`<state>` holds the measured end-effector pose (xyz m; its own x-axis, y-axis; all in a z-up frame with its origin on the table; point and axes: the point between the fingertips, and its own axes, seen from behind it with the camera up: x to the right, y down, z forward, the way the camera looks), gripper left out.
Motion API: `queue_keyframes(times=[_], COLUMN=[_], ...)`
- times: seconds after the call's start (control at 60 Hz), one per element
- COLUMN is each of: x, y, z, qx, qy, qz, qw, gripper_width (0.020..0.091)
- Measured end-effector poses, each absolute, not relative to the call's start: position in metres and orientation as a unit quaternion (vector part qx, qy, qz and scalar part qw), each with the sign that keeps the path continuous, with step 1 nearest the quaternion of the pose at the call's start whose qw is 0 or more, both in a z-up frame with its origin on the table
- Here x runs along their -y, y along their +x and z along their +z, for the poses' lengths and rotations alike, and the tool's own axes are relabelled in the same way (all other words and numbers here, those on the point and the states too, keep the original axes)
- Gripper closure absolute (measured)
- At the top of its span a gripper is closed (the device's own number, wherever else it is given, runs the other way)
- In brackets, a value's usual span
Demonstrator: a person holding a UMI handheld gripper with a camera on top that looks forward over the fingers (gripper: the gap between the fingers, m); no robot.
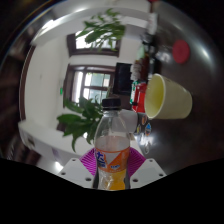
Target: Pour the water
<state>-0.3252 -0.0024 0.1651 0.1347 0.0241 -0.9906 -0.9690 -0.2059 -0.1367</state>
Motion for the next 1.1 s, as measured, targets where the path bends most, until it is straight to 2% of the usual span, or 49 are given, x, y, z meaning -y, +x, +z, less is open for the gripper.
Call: queue_keyframes(times=[0.067,0.083,0.4,0.65,0.733,0.783,0.8,0.817,0.867,0.95,1.1], x=[-0.008,0.003,-0.029,-0.030,-0.028,-0.032,-0.032,-0.012,-0.022,-0.012,-0.027], y=[-0.315,-0.314,-0.285,-0.289,-0.295,-0.299,-0.301,-0.313,-0.317,-0.316,-0.302], z=[0.168,0.177,0.182,0.173,0.177,0.181,0.182,0.181,0.184,0.200,0.259], qx=[-0.452,-0.462,-0.582,-0.592,-0.571,-0.538,-0.526,-0.513,-0.469,-0.390,-0.229], qy=[-0.533,-0.525,-0.348,-0.355,-0.394,-0.447,-0.466,-0.483,-0.546,-0.605,-0.679], qz=[0.553,0.560,0.649,0.646,0.628,0.606,0.595,0.583,0.544,0.486,0.357], qw=[0.454,0.444,0.346,0.326,0.353,0.379,0.390,0.404,0.431,0.497,0.599], gripper_width=[0.0746,0.0746,0.0742,0.0742,0.0745,0.0743,0.0718,0.0730,0.0731,0.0731,0.0734])
